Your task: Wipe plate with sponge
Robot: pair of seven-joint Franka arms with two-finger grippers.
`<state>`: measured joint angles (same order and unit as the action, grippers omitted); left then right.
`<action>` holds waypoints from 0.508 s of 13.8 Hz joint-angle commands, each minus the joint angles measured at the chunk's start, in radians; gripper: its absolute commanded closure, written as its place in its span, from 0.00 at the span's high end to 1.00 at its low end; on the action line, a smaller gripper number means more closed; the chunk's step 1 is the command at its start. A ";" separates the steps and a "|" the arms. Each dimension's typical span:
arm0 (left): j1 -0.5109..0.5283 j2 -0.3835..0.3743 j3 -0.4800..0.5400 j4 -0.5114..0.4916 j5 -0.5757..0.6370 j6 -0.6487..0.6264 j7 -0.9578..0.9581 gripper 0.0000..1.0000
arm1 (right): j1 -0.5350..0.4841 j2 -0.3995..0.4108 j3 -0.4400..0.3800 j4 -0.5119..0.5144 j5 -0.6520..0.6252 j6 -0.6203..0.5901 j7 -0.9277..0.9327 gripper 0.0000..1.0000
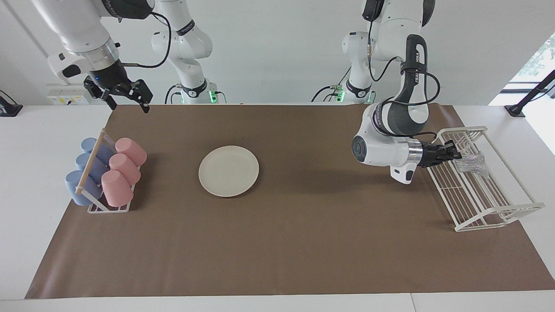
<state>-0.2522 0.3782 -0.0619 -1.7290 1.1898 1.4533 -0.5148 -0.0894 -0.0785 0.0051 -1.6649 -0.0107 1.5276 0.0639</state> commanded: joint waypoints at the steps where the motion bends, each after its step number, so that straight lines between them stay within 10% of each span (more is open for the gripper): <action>1: 0.025 0.014 -0.006 0.016 -0.002 0.041 -0.011 0.00 | -0.016 -0.015 -0.016 -0.053 0.024 0.051 -0.050 1.00; 7: 0.059 0.013 -0.009 -0.024 -0.032 0.107 -0.119 0.00 | -0.004 -0.014 0.003 -0.058 0.037 0.052 -0.053 1.00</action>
<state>-0.2043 0.3972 -0.0639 -1.7362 1.1769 1.5272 -0.5919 -0.0919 -0.0776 0.0022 -1.7036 -0.0041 1.5634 0.0292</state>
